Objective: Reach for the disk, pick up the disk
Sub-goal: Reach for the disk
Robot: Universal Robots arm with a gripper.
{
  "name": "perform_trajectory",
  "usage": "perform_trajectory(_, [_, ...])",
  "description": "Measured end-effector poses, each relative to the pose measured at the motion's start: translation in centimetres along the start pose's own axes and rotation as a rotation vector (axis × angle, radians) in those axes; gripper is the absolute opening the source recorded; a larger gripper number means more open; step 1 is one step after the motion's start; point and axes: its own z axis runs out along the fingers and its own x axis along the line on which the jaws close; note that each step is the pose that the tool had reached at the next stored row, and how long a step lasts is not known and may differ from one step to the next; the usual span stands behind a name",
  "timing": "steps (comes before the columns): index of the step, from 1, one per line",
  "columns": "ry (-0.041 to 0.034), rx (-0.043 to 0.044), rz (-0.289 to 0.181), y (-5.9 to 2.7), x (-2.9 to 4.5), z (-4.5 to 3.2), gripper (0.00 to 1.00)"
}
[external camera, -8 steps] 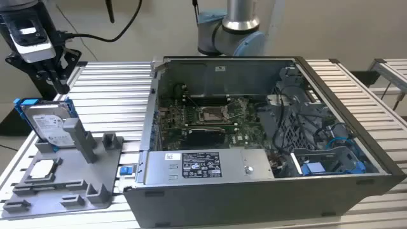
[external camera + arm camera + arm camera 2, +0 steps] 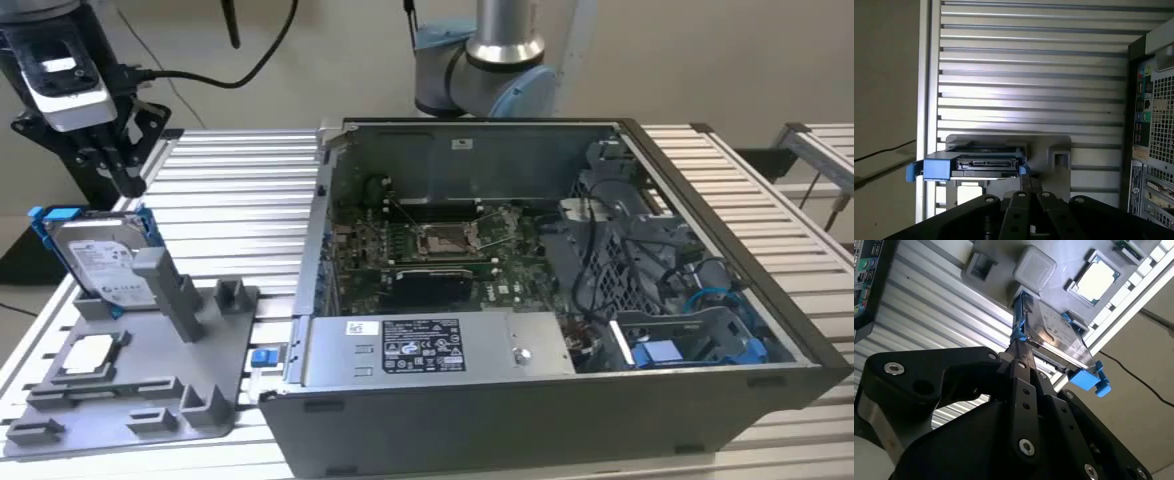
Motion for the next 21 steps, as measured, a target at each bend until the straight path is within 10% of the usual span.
perform_trajectory(10, [0.0, 0.0, 0.0, 0.11, 0.9, 0.0, 0.0])
perform_trajectory(21, [-0.0001, 0.0, 0.0, 0.19, 4.98, 0.02, 0.0])
